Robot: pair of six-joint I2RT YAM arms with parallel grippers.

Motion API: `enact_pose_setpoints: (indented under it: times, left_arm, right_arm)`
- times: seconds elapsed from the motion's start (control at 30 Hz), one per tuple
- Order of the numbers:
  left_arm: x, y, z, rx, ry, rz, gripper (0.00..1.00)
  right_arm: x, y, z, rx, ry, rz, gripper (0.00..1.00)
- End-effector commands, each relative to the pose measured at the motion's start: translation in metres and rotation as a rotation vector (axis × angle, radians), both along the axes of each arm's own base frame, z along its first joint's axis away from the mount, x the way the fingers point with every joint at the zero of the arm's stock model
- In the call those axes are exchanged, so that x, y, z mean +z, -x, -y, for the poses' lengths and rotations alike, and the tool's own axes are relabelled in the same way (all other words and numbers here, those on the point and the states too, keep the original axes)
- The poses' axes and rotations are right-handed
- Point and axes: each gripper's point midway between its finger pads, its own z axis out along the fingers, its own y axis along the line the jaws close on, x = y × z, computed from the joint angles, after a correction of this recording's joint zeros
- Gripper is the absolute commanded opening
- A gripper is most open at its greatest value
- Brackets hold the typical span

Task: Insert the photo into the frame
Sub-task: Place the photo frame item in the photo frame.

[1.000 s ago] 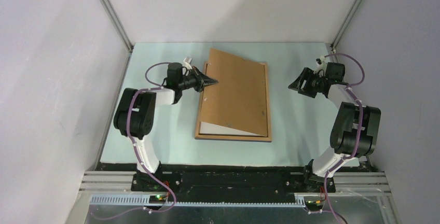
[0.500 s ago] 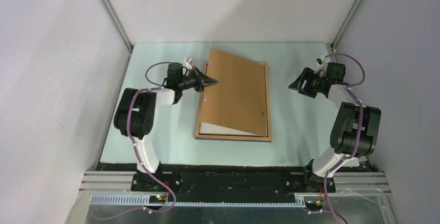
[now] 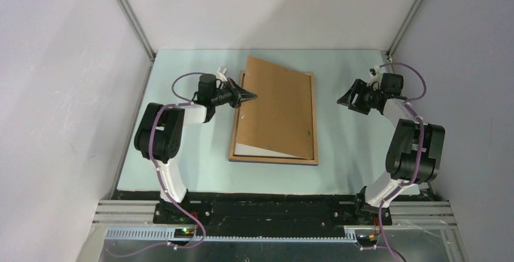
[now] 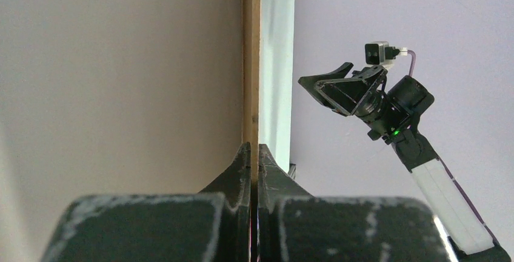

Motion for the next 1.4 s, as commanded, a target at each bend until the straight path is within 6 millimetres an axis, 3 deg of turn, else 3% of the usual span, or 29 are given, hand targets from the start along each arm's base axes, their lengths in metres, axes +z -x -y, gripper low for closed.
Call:
enact_pose_setpoints:
  times: [0.0, 0.37, 0.5, 0.83, 1.1, 1.23, 1.37]
  left_arm:
    - [0.014, -0.002, 0.008, -0.006, 0.019, 0.075, 0.00]
    - [-0.002, 0.001, 0.008, -0.004, -0.001, 0.051, 0.01]
    - [-0.007, 0.000, 0.007, -0.002, -0.007, 0.046, 0.09]
    - [-0.015, -0.001, 0.007, -0.011, -0.039, 0.036, 0.40]
    - [-0.022, -0.005, 0.006, -0.018, -0.092, 0.034, 0.84]
    - [-0.029, -0.005, 0.002, -0.014, -0.139, 0.020, 0.95]
    - [-0.034, -0.006, -0.003, -0.009, -0.194, 0.013, 0.99]
  right_arm:
    - [0.001, -0.005, 0.001, 0.001, -0.010, 0.021, 0.68]
    - [0.000, -0.004, 0.001, 0.001, -0.012, 0.016, 0.68]
    - [0.000, -0.004, 0.001, 0.001, -0.011, 0.016, 0.68]
    - [-0.001, -0.004, 0.001, 0.002, -0.014, 0.013, 0.68]
    - [-0.001, -0.004, 0.001, 0.000, -0.019, 0.012, 0.68]
    - [-0.002, -0.004, 0.002, -0.003, -0.023, 0.010, 0.68]
    - [-0.002, -0.004, 0.002, -0.003, -0.026, 0.008, 0.68]
